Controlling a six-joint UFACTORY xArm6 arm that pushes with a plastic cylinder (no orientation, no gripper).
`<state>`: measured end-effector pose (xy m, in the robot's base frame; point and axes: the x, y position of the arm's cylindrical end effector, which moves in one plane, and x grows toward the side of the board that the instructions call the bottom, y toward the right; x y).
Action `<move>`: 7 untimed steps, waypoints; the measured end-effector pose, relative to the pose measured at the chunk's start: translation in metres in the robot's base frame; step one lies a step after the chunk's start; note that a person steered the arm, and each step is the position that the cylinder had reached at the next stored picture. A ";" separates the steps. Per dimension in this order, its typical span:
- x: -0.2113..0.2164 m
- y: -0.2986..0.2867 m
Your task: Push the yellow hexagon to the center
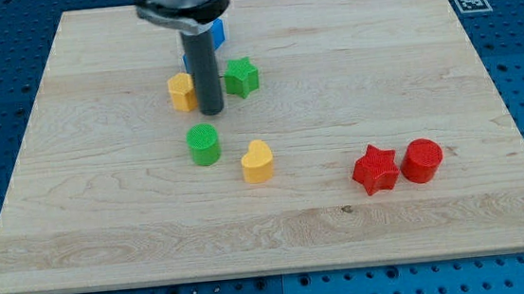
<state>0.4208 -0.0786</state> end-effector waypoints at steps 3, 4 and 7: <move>-0.071 -0.122; -0.061 -0.100; -0.032 -0.036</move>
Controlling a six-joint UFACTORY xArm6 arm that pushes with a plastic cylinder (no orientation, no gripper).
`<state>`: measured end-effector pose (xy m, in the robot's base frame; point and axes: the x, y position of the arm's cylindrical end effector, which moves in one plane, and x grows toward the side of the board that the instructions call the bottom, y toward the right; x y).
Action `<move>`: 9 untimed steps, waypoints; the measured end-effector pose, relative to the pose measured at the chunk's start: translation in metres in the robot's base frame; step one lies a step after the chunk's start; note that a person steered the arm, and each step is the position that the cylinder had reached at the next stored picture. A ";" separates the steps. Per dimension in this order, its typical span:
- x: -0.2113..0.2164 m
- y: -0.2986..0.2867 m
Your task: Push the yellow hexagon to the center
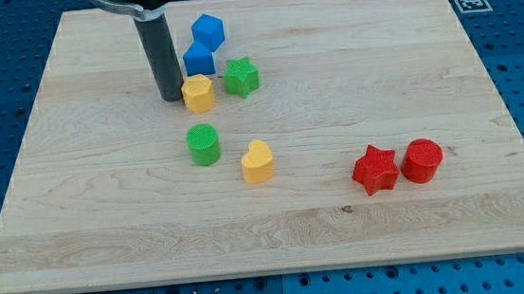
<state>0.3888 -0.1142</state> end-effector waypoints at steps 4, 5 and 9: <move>-0.003 0.011; -0.003 0.029; 0.095 0.158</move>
